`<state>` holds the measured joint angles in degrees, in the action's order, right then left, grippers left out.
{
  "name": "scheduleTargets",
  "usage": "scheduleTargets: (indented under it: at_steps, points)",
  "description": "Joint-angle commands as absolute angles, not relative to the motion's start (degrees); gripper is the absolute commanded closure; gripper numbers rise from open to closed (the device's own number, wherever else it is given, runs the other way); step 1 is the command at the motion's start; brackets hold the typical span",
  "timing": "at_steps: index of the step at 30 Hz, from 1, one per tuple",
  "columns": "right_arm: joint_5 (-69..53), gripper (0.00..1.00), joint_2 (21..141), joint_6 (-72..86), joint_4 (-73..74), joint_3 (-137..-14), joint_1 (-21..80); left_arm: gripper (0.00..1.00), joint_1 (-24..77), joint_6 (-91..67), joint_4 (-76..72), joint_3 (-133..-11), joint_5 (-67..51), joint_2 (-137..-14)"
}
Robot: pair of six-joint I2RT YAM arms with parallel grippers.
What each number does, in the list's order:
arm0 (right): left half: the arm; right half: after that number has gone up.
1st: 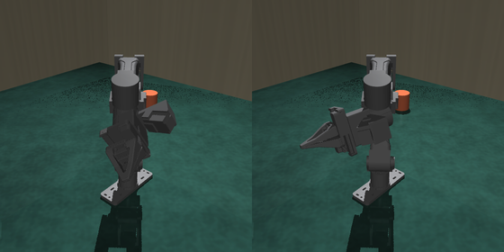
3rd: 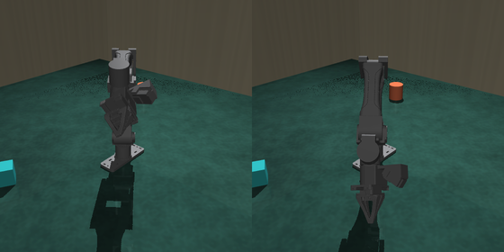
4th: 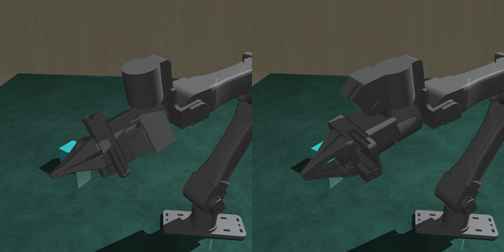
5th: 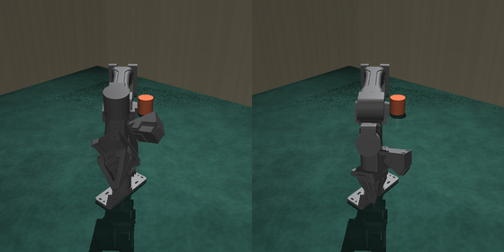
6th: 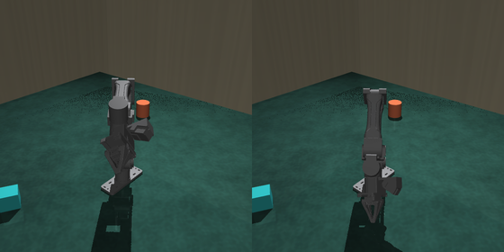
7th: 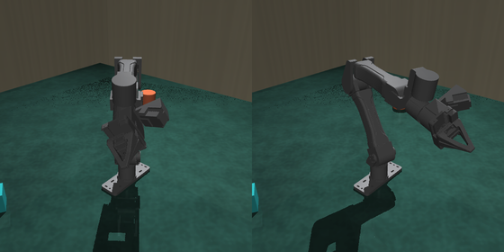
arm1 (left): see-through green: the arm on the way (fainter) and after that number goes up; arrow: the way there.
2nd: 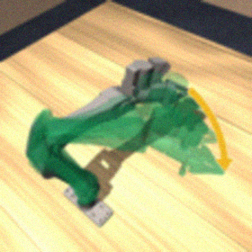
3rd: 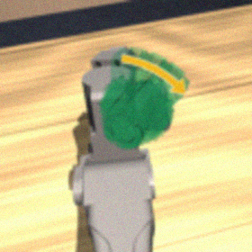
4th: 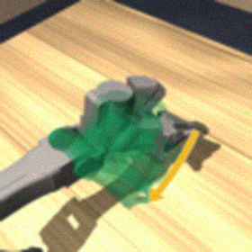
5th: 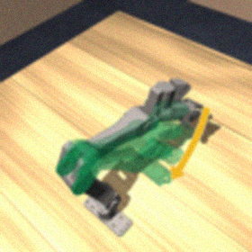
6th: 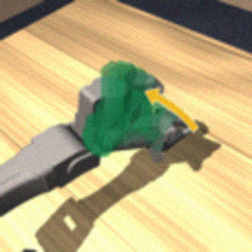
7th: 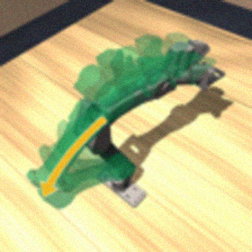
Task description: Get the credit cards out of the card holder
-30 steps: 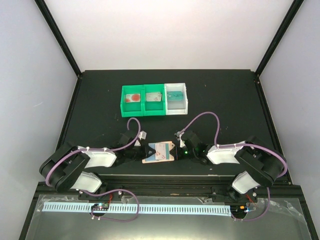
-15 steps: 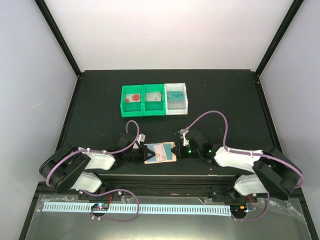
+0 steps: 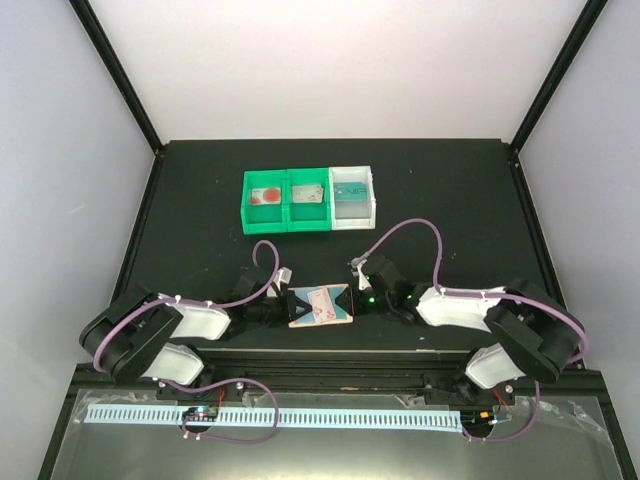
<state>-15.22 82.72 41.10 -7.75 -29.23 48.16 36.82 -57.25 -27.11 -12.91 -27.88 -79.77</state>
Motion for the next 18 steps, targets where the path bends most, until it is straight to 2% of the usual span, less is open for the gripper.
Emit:
scheduleTargets:
  at_steps: [1,11,14,18]
  points:
    - [-15.8,0.83,85.2,41.3,-9.6,-31.6,48.5,0.99,36.5,-57.0,-29.0,-13.2,-29.2,-80.7]
    - [-15.7,0.84,90.4,41.3,-10.6,-32.1,48.5,0.96,36.8,-59.9,-33.5,-12.6,-29.4,-84.1]
    - [-14.9,0.86,90.7,41.2,-10.2,-31.2,48.5,0.88,36.8,-60.7,-33.2,-11.8,-28.1,-83.0]
    - [-14.8,0.87,91.2,41.4,-10.6,-29.9,48.5,0.67,36.9,-60.6,-29.9,-11.2,-24.8,-79.8]
